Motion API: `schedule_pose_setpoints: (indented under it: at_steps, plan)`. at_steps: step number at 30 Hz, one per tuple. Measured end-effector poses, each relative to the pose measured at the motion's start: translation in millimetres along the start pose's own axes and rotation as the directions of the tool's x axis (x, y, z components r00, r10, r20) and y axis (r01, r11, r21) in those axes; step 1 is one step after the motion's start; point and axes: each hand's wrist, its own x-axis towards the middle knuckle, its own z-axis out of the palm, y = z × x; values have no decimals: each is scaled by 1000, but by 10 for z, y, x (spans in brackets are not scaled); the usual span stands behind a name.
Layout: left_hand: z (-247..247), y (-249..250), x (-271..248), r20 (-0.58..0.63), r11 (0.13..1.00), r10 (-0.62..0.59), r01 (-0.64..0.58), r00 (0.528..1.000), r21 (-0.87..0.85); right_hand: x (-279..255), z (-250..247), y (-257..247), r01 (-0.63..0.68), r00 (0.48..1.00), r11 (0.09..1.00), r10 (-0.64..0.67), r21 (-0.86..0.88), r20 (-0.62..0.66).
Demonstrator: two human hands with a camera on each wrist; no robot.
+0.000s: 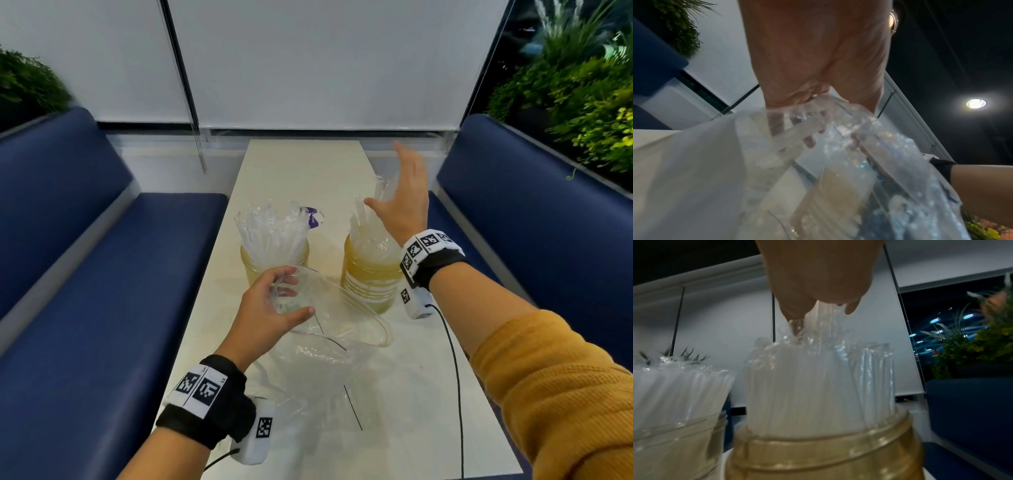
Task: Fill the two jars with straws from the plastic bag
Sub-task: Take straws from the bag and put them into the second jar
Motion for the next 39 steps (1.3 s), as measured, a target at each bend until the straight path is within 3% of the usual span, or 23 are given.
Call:
schedule_pose_setpoints:
  at_steps: [5,8,9,11,13,14,15,17,18,19,21,24,26,27,28,31,32,33,34,37,39]
  plan:
    - [32,17,6,13,1000,3,-3,1000,-27,-126,57,71,133,953,934,-28,-333,301]
    - [63,27,9,21,999,5,-4,1000,-38,-251,115,64,317,852,842,-51,-436,521]
    - [70,28,8,25,999,5,-4,1000,-39,-247,101,21,284,855,859,-26,-426,518]
    - [76,34,8,25,999,9,-8,1000,-36,-192,96,-18,164,918,915,-4,-369,397]
    - [75,40,8,20,999,15,-14,1000,-33,-139,107,-39,166,949,932,-62,-323,309]
    - [70,39,9,20,999,17,-16,1000,-32,-114,129,-29,210,932,925,-92,-318,351]
    - [66,39,5,20,999,18,-17,1000,-33,-98,132,-40,280,886,905,-115,-320,449]
    - [59,41,-2,20,999,19,-18,1000,-34,-123,140,-50,444,734,804,-74,-395,675]
    - [55,41,-4,22,999,19,-18,1000,-34,-139,128,-46,482,694,765,-34,-427,720]
    - [50,40,-7,26,999,17,-16,1000,-36,-154,111,-47,477,697,751,-7,-456,717]
    - [46,38,-13,40,999,19,-17,999,-38,-192,44,-124,372,785,801,-1,-469,619]
    - [53,39,-13,79,1000,19,-18,997,-16,-301,-145,-493,216,897,919,-53,-331,439]
    - [71,52,-10,113,1000,10,-7,994,-22,-473,-306,-838,181,878,955,-49,-235,476]
    - [81,59,-12,131,999,7,-1,991,-40,-596,-373,-994,170,819,968,-34,-185,573]
    - [90,68,-12,146,999,8,0,989,-55,-744,-400,-1107,151,713,977,-1,-153,702]
    - [104,93,-13,160,998,28,-17,987,-68,-1182,-319,-1198,250,250,944,153,-216,956]
    - [103,97,-17,161,997,31,-18,987,-78,-1292,-281,-1185,315,135,916,217,-249,967]
    - [101,100,-22,165,996,32,-18,986,-88,-1370,-266,-1164,373,61,884,281,-283,958]
    - [99,95,-32,170,995,36,-20,985,-93,-1413,-271,-1142,401,28,860,331,-314,943]
    - [95,65,-67,171,997,51,-39,984,-72,-1425,-295,-1064,425,22,843,356,-331,934]
    - [103,55,-87,177,997,55,-45,983,-62,-1406,-313,-1046,467,-25,827,365,-312,930]
